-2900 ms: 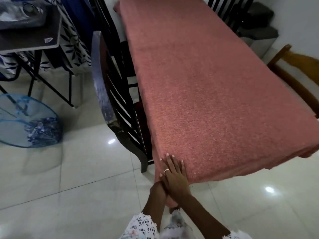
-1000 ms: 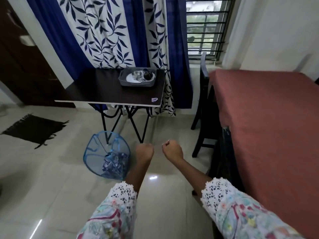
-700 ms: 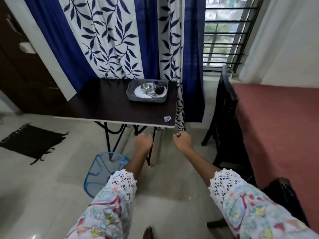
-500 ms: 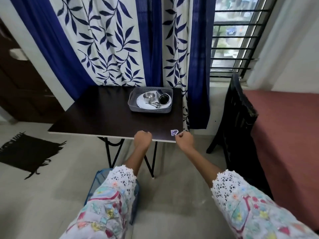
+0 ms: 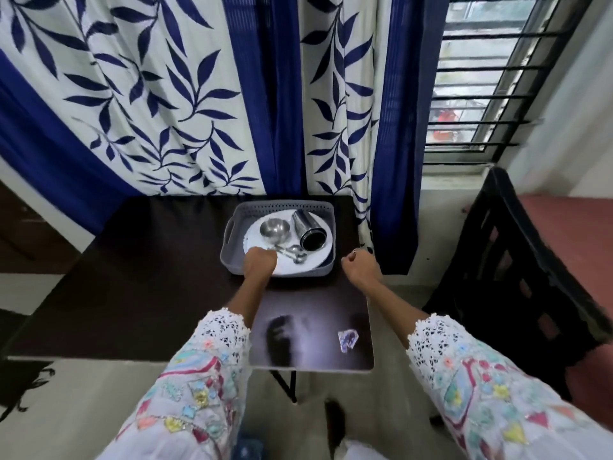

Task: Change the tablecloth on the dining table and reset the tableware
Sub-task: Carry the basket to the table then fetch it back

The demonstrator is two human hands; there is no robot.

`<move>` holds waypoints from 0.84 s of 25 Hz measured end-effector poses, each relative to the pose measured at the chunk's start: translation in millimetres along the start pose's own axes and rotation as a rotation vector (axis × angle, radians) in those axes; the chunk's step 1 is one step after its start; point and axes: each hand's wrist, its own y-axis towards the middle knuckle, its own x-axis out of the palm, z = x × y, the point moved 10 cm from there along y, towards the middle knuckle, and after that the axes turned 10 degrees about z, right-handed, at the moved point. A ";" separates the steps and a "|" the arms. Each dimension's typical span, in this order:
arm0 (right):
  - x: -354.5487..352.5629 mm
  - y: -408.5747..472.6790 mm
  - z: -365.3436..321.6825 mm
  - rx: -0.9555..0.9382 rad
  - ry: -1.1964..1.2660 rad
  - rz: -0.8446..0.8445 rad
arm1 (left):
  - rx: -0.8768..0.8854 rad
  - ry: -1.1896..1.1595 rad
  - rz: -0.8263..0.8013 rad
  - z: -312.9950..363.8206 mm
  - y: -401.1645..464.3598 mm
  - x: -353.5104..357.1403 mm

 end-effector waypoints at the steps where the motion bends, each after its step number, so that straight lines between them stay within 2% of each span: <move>1: 7.3 24.4 -3.7 0.005 -0.011 -0.024 | 0.001 0.021 0.004 16.9 10.0 -1.3; 5: 35.5 112.6 -11.4 0.041 -0.016 -0.072 | -0.005 0.046 0.000 65.7 72.4 9.5; 7: 55.1 144.9 -13.0 0.064 -0.021 -0.078 | 0.022 0.077 0.054 76.6 102.9 7.8; 11: 111.3 179.7 -3.4 0.212 -0.020 -0.191 | 0.021 0.217 0.106 64.8 162.2 10.9; 13: 138.0 183.5 4.2 0.255 -0.011 -0.233 | -0.076 0.265 0.163 44.7 186.5 4.3; 15: 149.0 184.4 12.3 0.289 0.006 -0.170 | -0.203 0.286 0.166 18.3 204.7 4.5; 17: 151.4 189.1 18.0 0.295 -0.020 -0.103 | -0.253 0.272 0.138 2.5 222.0 11.2; 21: 149.4 187.9 17.9 0.244 -0.114 -0.065 | -0.172 0.273 0.149 -9.7 235.9 10.7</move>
